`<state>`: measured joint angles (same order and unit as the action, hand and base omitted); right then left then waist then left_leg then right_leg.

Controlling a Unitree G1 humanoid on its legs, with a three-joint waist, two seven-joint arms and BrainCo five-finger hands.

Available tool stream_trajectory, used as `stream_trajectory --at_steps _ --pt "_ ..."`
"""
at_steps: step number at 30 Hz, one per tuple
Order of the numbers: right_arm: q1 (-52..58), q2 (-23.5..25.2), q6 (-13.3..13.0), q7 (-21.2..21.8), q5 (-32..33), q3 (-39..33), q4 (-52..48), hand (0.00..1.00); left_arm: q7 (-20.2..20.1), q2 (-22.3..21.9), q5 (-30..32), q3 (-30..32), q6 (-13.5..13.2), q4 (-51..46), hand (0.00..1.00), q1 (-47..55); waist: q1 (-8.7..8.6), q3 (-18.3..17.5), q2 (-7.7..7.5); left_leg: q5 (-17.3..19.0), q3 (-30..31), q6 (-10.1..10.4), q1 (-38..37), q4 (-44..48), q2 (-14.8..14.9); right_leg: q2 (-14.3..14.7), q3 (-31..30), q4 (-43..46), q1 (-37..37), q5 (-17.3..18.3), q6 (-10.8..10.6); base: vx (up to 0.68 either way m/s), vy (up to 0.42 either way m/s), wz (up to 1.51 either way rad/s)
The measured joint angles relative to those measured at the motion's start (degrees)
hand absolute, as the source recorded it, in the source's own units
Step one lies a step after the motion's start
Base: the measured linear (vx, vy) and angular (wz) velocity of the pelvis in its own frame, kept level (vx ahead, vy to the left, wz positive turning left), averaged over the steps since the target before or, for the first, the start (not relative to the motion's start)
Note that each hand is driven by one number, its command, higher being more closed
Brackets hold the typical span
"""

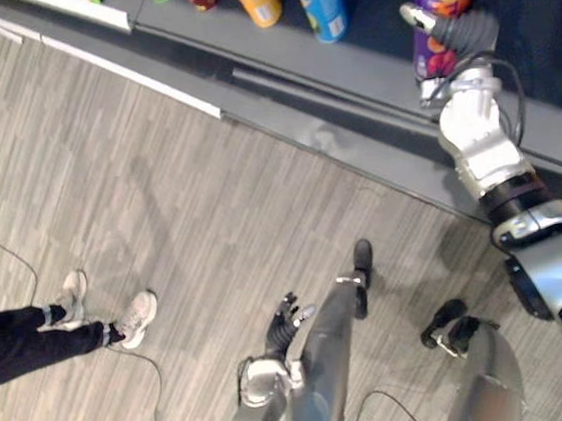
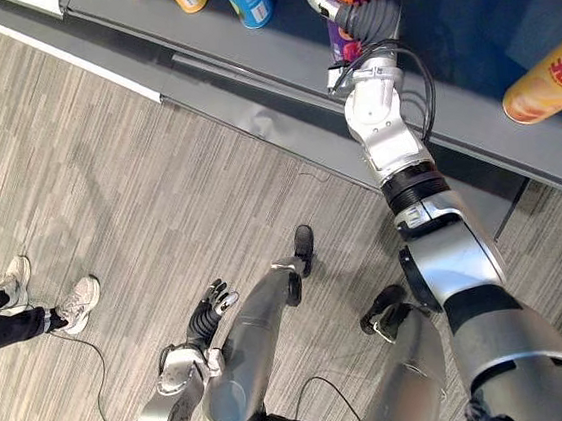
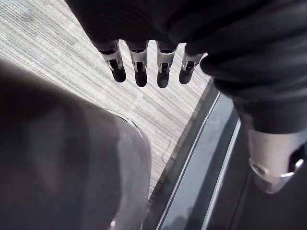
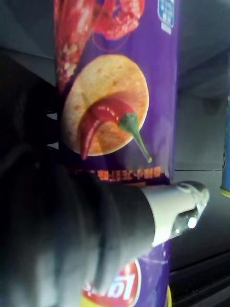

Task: Put the gum and the chips on the shelf.

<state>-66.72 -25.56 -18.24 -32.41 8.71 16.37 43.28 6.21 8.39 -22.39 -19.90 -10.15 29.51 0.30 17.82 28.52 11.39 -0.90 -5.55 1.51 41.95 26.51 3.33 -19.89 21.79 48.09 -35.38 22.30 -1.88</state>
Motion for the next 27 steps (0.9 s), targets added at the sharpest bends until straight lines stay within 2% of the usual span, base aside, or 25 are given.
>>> stream_trajectory --at_steps 7,15,19,27 --pt "-0.9 -0.1 0.0 -2.2 0.0 0.3 0.1 1.0 0.1 -1.4 0.0 1.8 -0.8 0.5 0.0 0.0 0.12 -0.1 0.09 0.2 -0.1 -0.1 1.3 0.8 0.3 -0.1 0.1 0.6 -1.3 0.3 0.1 0.03 -0.074 -0.01" --pt "-0.8 -0.1 0.0 -2.2 0.2 0.3 0.1 1.0 0.2 -1.6 0.0 1.8 -1.3 0.5 0.0 -0.3 0.42 -0.1 0.11 1.2 0.0 0.1 2.3 2.5 0.9 0.1 0.5 1.0 -1.6 0.8 0.3 0.03 -0.074 -0.01" --pt "-0.8 -0.1 0.0 -2.3 0.2 -0.2 0.5 1.0 0.2 -2.0 0.0 1.8 -1.8 1.2 0.0 -1.3 1.39 -0.1 0.13 1.4 -0.1 0.1 3.0 2.7 1.2 0.3 0.6 1.0 -2.2 0.8 0.3 0.04 -0.07 -0.04" --pt "-0.6 1.4 -1.0 -2.2 0.2 -0.2 0.7 1.0 0.5 -2.3 0.0 1.8 -2.5 2.7 0.0 -2.5 1.45 -0.1 0.14 1.5 -0.2 0.1 3.0 2.9 1.4 0.3 0.7 0.9 -2.2 0.8 0.3 0.03 -0.071 -0.01"
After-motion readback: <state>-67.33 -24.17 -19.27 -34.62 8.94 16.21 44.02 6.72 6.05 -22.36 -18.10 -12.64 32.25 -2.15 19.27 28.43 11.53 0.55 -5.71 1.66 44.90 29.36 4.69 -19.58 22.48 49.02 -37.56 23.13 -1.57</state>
